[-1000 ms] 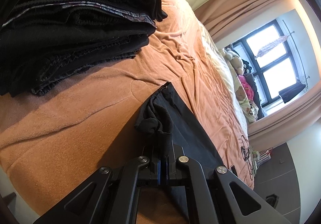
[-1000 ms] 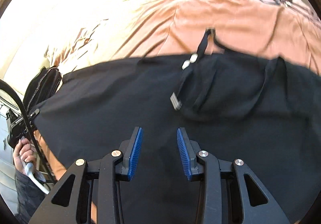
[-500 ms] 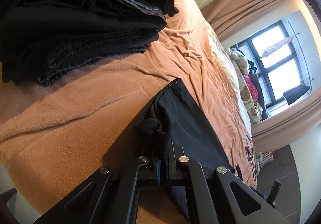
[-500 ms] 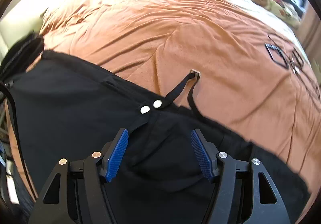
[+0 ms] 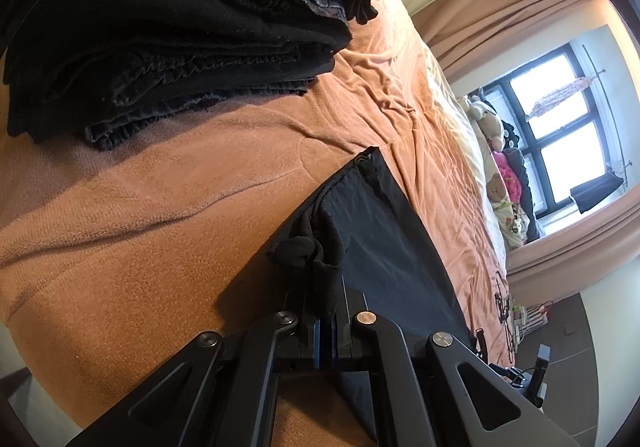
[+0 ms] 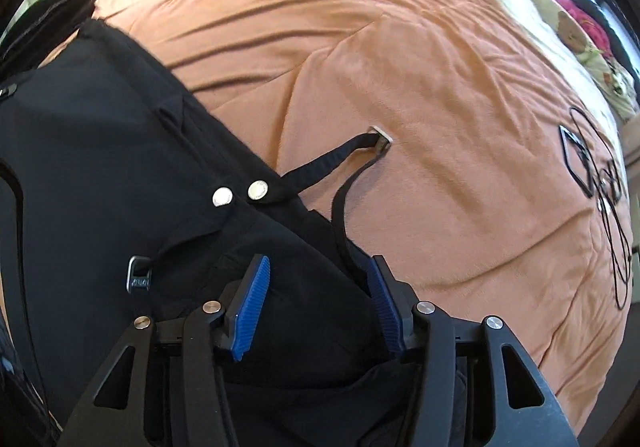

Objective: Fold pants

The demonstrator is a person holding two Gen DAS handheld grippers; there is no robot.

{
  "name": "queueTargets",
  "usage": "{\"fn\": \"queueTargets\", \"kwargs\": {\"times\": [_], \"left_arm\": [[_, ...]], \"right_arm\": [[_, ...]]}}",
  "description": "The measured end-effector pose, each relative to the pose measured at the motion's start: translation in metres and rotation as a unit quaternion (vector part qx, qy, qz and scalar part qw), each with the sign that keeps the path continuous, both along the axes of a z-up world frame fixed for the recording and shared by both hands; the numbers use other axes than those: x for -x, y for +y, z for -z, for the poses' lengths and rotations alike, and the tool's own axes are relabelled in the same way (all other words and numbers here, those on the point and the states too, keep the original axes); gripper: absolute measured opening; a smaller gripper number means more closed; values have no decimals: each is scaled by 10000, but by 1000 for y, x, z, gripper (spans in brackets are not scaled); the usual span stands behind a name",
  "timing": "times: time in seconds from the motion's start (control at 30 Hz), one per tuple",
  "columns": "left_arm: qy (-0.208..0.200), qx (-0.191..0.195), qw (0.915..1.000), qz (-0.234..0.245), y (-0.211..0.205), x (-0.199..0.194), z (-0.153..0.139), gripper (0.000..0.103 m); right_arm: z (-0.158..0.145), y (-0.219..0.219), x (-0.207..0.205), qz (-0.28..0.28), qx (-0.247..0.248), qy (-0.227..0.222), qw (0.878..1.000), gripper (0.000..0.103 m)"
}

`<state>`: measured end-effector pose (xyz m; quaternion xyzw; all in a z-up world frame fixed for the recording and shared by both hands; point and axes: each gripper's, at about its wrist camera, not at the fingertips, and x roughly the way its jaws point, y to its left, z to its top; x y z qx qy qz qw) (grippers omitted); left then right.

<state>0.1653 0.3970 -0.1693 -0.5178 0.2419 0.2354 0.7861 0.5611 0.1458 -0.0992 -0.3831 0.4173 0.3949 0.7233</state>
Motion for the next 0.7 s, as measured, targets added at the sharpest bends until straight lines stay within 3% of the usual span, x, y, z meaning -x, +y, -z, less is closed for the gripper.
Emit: {"fn": "queueTargets", "kwargs": {"times": [0.13,0.2,0.27,0.53,0.7], "left_arm": [[16,20,10000,6,0,2,2,3],[11,16,10000,7,0,2,2,3],[8,7,10000,16,0,2,2,3],[-19,26,10000,20,1,-1,0,3],[56,154,9999,28,1,-3,7,3]], "right_arm": [[9,6,-3,-147,301,85,9994,43],[11,8,-1,-221,381,93,9990,19],[11,10,5,-331,564,-213,9976,0],[-3,16,6,-173,327,-656,9972,0],[10,19,3,-26,411,-768,9962,0]]}}
